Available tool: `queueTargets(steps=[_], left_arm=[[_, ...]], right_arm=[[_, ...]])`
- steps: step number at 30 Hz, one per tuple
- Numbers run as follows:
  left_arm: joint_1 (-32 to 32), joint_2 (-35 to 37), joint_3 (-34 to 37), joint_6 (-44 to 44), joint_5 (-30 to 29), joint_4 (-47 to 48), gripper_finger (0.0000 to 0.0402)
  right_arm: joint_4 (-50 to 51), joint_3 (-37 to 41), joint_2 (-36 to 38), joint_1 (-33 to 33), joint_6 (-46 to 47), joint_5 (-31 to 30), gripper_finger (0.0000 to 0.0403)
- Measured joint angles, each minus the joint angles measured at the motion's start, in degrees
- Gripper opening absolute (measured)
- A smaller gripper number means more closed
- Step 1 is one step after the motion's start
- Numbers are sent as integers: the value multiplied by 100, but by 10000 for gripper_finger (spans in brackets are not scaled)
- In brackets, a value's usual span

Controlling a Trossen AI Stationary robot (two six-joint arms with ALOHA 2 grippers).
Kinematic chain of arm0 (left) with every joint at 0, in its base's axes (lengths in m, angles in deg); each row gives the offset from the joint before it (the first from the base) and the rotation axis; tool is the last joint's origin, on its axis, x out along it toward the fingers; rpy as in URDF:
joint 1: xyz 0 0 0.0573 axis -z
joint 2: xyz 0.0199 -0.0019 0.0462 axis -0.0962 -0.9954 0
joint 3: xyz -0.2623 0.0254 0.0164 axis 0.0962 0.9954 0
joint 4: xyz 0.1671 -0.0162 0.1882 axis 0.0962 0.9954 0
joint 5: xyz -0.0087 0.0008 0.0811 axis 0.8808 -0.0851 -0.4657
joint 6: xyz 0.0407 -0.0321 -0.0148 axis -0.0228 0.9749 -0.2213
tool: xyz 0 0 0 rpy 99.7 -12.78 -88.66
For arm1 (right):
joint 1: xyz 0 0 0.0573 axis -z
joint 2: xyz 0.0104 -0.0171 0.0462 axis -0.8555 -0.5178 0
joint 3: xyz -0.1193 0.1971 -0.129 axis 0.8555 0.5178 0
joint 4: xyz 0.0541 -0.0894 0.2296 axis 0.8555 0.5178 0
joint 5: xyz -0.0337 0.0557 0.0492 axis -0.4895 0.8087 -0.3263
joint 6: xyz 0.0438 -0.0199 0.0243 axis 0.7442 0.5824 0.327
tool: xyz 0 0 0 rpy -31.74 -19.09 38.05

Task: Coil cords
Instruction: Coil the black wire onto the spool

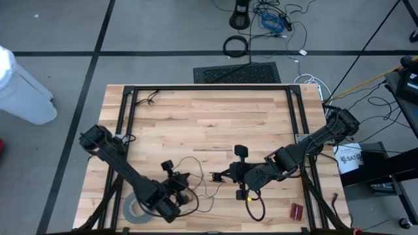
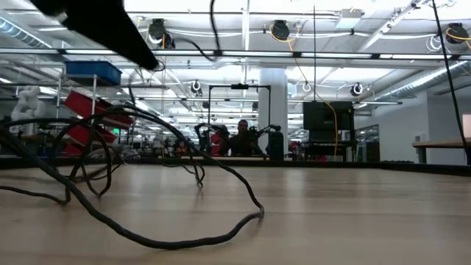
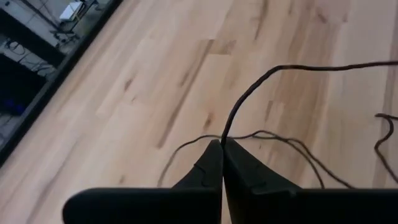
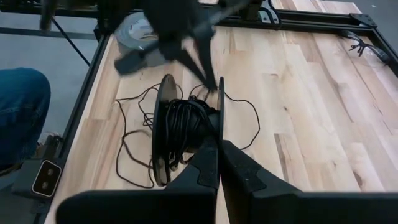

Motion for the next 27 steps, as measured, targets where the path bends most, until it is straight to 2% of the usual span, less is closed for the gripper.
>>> queueTargets(steps=[7,12,24,27], left_arm=[[315,291,-614,1883,0,2552,3],[537,338,-761,3168,122,4030,2],[656,524,-777,3488,220,4080,2],[658,532,-992,3451,-21,4070,1]], right_arm=[[-2,0,1,0,0,35,0],[-13,0,0,0,14,35,0],[72,2,0,0,48,174,0],[207,9,0,0,52,190,0]])
